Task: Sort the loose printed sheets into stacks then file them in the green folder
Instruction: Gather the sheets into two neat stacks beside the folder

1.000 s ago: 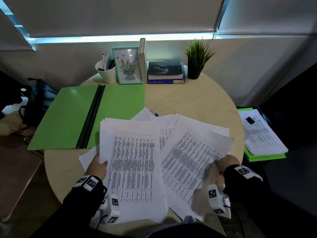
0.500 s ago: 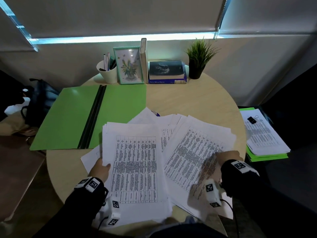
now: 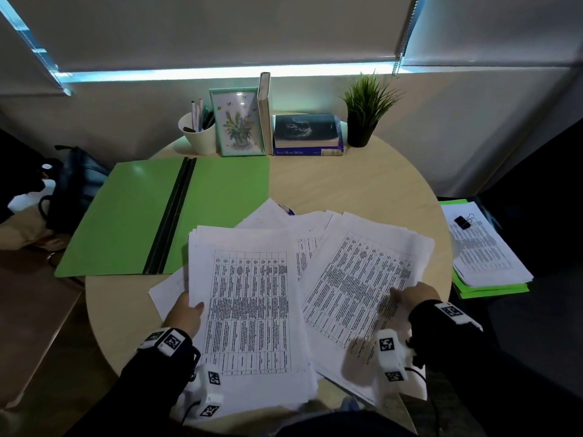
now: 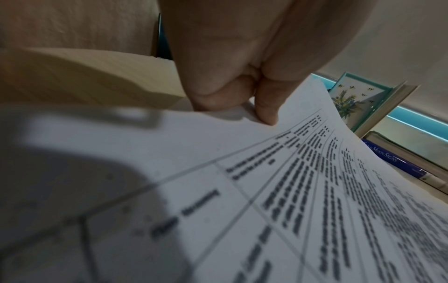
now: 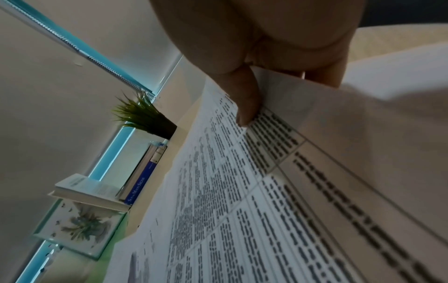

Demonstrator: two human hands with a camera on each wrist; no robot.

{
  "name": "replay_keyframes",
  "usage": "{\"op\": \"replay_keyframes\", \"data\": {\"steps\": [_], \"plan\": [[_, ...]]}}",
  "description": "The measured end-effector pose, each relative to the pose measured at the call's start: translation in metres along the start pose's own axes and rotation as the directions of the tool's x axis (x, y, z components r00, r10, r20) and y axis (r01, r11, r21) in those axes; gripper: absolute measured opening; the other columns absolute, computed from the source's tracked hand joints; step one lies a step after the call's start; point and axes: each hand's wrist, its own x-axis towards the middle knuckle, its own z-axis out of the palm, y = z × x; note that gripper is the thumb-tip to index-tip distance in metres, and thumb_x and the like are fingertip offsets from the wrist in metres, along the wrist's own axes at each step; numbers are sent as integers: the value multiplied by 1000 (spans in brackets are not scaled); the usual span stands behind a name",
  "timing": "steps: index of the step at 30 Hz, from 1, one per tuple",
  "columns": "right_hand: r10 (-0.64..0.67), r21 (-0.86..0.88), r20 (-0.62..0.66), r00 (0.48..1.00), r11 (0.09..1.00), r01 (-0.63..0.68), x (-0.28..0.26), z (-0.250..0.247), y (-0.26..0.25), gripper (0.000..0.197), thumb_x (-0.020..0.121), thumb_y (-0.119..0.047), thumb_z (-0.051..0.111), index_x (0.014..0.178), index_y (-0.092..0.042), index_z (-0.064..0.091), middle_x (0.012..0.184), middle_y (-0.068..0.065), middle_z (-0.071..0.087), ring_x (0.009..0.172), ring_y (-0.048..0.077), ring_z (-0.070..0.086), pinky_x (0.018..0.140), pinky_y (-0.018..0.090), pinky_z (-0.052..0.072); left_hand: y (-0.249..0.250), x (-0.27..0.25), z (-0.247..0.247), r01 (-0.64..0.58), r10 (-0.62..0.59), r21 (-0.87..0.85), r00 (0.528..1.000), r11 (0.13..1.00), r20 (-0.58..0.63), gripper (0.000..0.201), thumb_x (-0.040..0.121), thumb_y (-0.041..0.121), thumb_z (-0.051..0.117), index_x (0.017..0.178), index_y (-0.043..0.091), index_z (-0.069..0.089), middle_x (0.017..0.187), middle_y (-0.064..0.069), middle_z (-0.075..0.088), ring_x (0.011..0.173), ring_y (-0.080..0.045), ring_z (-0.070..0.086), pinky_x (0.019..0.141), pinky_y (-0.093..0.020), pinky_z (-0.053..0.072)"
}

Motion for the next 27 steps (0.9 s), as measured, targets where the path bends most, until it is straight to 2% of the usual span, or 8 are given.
{"op": "replay_keyframes", "data": {"steps": [6,9,11,17,21,24,26,27], "plan": [[0,170,-132,991,985,23,1,-16,12,47,88,-24,62,123,6,50,122,26,58,108,39,57,77,35,40,-4,2,-1,-7,7,53,1000,999,5,40,98,21,42,135,6,39,132,-18,53,117,-35,52,94,-36,39],[5,226,-210,978,973,44,3,-28,17,47,88,-18,61,126,8,48,127,28,54,113,41,54,89,39,43,-5,1,-1,-5,5,62,1000,998,0,40,98,22,42,135,6,39,130,-18,54,116,-35,53,93,-36,40],[6,277,-222,975,959,58,2,-33,19,48,89,-17,61,128,7,47,127,28,54,113,41,55,91,41,44,-5,1,0,-9,9,49,1000,999,-8,39,98,21,43,134,6,40,128,-18,55,113,-35,53,92,-36,41],[-165,314,-356,920,906,284,-5,-44,7,39,85,-22,63,116,0,55,110,25,63,98,39,61,79,40,47,-4,0,1,-18,19,26,1000,999,-24,38,98,19,44,133,5,42,125,-19,57,110,-36,55,90,-36,42],[-337,317,-442,832,808,496,-17,-67,-22,34,81,-23,66,110,-7,58,104,19,66,94,35,63,81,40,49,-3,-1,2,-3,3,6,1000,1000,-31,39,97,19,44,133,3,43,124,-21,57,110,-36,55,92,-38,41],[-467,281,-525,711,694,663,-35,-88,-46,18,80,-18,64,97,-15,59,92,10,67,89,31,64,82,45,51,0,-2,3,11,-12,-14,999,1000,-41,39,97,18,45,133,2,42,126,-22,55,114,-37,53,95,-39,39],[-522,293,-558,645,604,741,-55,-103,-62,14,81,-14,64,94,-16,61,87,-2,68,82,20,63,80,38,51,4,-4,6,0,-1,-29,999,1000,-51,39,97,15,45,133,1,42,129,-22,54,117,-38,51,96,-38,38],[-550,316,-562,618,547,775,-64,-110,-69,10,81,-12,64,88,-19,61,80,-11,70,76,9,62,75,31,51,7,-7,7,-12,9,-42,999,999,-53,40,96,13,46,133,0,42,130,-23,53,117,-38,51,96,-37,38]]}}
